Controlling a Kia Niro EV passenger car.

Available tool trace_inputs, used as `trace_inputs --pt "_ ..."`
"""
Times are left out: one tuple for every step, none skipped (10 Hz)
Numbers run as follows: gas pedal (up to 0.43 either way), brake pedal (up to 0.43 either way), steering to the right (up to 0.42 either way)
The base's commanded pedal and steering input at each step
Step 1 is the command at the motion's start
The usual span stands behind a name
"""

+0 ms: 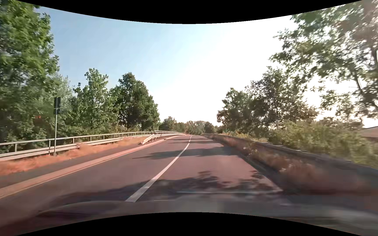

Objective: Follow the waypoints while adhering to traffic rules and regulations

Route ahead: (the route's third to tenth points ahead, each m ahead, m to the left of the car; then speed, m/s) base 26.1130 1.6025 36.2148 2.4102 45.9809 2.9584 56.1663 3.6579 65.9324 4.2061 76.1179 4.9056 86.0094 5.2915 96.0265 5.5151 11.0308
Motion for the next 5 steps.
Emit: trace_inputs --pt "0.260 0.000 -0.002" --pt "0.260 0.000 -0.004" --pt "0.260 0.000 -0.005" --pt "0.260 0.000 -0.005" --pt "0.260 0.000 -0.006"
